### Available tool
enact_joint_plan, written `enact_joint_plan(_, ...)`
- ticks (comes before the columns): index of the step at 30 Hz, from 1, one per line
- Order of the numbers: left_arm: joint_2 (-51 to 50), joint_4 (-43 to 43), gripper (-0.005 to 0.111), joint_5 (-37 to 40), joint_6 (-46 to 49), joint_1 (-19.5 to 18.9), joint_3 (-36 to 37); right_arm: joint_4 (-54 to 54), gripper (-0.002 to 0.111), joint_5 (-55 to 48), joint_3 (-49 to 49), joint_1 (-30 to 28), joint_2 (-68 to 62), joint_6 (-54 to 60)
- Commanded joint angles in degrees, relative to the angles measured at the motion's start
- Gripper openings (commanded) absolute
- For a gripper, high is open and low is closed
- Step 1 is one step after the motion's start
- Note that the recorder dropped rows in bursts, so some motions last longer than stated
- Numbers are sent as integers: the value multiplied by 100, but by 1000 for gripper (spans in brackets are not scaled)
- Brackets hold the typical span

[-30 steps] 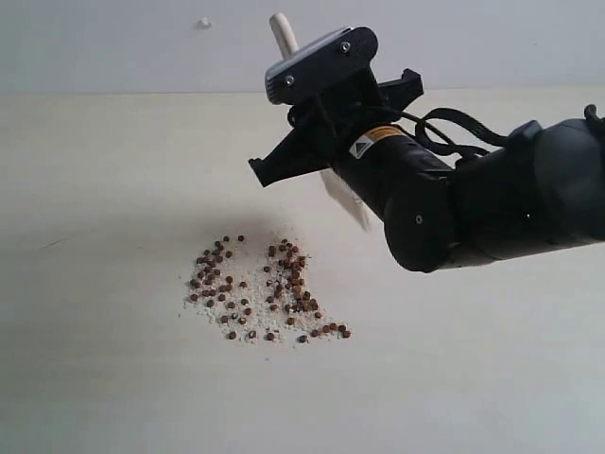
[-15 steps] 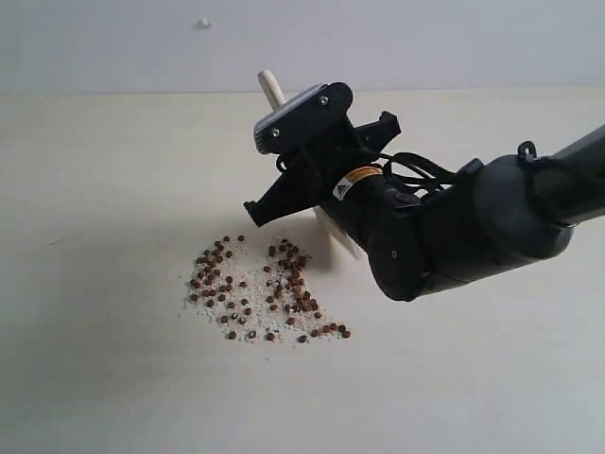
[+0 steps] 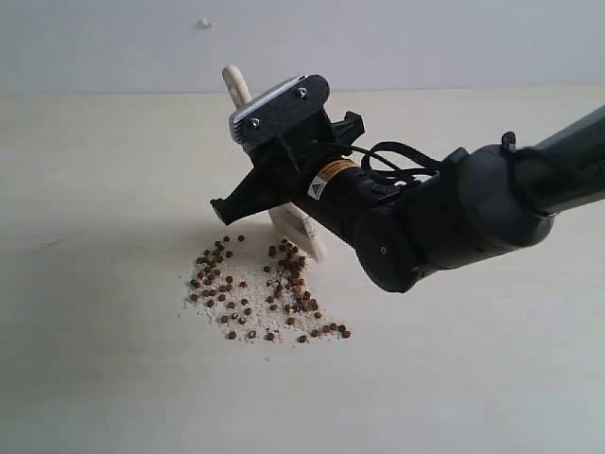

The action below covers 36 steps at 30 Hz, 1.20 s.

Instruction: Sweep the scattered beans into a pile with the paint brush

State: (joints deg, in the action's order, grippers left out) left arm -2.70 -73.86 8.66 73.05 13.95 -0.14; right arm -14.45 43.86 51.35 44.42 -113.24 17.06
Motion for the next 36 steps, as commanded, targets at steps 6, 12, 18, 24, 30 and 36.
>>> enact_joint_plan(6,29,-26,0,8,-20,5,14,-2511,0,-291,47,-11,906,2106)
enact_joint_plan(12,29,-26,0,8,-20,5,14,-6212,0,618,-581,478,1316,4157)
enact_joint_plan(18,29,-26,0,8,-20,5,14,-7721,0,1671,-966,1661,1061,4461)
enact_joint_plan(24,29,-26,0,8,-20,5,14,-7801,0,1749,-978,2365,566,3259)
enact_joint_plan(30,29,-26,0,8,-20,5,14,-7184,0,1689,-956,2488,498,1906)
enact_joint_plan(36,29,-26,0,8,-20,5,14,-6803,0,1723,-102,2488,251,1596)
